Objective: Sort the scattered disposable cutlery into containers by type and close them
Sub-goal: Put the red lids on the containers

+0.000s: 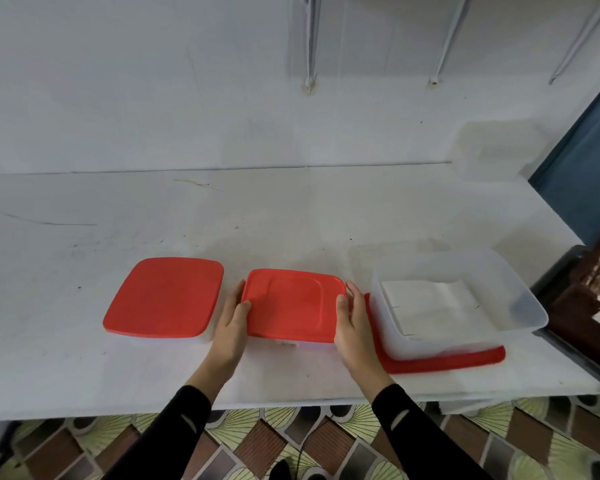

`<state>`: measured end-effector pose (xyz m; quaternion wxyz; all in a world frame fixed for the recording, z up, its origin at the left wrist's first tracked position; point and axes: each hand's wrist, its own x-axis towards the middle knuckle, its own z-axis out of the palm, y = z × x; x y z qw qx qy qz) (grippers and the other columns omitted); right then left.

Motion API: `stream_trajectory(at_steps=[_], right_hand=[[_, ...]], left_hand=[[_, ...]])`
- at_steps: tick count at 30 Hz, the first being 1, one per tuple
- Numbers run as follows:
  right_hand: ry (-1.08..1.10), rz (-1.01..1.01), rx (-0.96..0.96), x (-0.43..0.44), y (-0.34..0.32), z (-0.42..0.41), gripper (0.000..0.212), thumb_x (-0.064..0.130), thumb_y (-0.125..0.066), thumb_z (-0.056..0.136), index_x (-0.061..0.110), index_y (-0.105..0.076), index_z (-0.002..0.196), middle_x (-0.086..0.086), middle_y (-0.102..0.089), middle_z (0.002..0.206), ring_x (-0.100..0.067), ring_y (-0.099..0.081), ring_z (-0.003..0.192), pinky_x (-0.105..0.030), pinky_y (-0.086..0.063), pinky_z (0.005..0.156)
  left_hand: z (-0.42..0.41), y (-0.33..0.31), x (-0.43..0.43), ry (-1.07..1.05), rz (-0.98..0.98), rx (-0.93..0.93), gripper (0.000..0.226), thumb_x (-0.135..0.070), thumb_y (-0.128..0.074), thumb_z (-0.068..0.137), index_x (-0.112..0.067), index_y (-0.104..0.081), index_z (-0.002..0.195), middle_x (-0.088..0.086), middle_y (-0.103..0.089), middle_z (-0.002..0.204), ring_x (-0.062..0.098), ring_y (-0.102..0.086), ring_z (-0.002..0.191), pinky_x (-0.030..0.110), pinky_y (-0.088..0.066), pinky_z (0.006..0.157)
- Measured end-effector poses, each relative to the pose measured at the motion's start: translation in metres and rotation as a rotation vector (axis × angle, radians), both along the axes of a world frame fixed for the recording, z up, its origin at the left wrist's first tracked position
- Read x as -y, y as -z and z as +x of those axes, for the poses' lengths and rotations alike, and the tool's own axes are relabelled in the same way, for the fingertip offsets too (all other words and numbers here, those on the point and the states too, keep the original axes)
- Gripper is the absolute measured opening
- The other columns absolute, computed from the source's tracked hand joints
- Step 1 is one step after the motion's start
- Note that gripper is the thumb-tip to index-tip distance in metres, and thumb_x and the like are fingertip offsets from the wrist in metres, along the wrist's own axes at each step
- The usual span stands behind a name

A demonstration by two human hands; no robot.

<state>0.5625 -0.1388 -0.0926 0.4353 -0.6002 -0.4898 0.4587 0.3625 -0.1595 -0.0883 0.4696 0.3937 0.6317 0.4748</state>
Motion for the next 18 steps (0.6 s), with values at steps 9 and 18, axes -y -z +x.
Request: stream_trajectory(at_steps=[9, 18], right_hand=[[-0.125, -0.093, 0.016, 0.002, -0.008, 0.007, 0.047, 0.030, -0.036, 0.106, 0.021, -0.029, 0.151, 0.011, -0.039, 0.143, -0.002, -0.036, 0.132, -0.014, -0.028, 0.105], [0.167, -0.230, 0.102, -0.041, -0.015, -0.012, 0.041, 0.047, -0.038, 0.102, 0.013, -0.047, 0.080, -0.001, -0.053, 0.076, -0.019, -0.050, 0.076, -0.032, -0.039, 0.067]], left_hand=[[-0.003, -0.023, -0.060, 0.033, -0.252, -0.026, 0.040, -0.058, -0.047, 0.095, -0.021, -0.062, 0.098, -0.002, -0.064, 0.102, 0.016, -0.060, 0.096, 0.036, -0.049, 0.088], [-0.006, -0.012, -0.066, 0.007, -0.168, -0.041, 0.039, -0.051, -0.052, 0.096, -0.015, -0.067, 0.091, 0.001, -0.066, 0.086, 0.017, -0.062, 0.080, 0.031, -0.051, 0.069]])
